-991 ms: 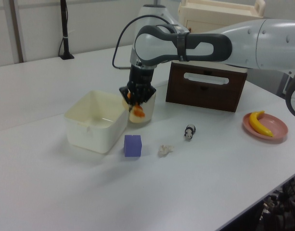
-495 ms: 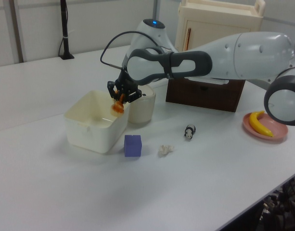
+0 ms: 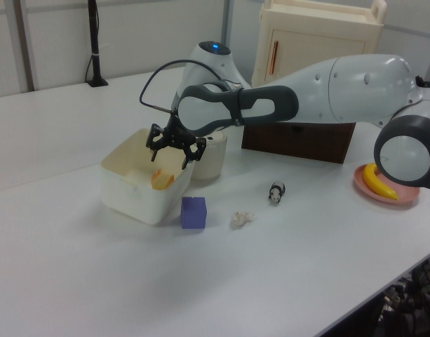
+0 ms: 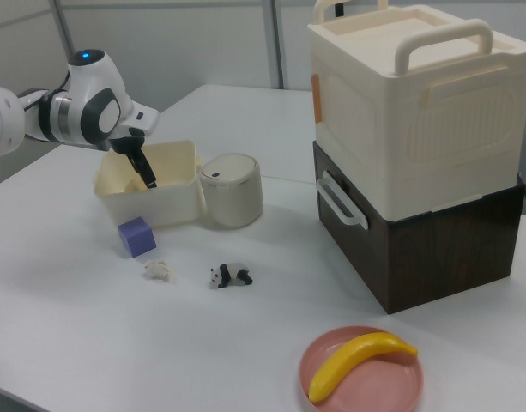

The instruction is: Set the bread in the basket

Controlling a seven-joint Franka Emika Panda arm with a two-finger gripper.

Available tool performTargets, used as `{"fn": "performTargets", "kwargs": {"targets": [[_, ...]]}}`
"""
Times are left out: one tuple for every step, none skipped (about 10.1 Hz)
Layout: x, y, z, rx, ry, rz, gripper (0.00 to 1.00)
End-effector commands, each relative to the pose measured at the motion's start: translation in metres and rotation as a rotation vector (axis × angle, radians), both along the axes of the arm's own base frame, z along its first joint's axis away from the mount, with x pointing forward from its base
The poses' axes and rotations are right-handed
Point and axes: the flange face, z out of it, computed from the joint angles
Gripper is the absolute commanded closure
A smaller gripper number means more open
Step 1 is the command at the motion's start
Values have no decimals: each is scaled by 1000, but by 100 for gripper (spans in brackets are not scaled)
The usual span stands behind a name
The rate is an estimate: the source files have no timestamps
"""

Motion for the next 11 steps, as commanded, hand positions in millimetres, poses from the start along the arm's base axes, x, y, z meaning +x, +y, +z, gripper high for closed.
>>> {"fn": "performTargets", "kwargs": {"targets": [[2,2,5,-4,-19,-23,0],[2,0,11,-1,-26,-24,0],[-1,-5,26,1,-37,-25,0],[-7,-9,37,-3,-14,-22,0],[-16,-13,44,-25,46,12,0],[-29,-19,54,-60,121,99,0],[-47,-26,65,-92,215,184,0],[-55,-39,76,-102,254,231,0],[-64,-58,88,-112,285,296,0],[-73,-82,99,-125,287,386,0],[-79,-100,103,-130,295,441,0]]}}
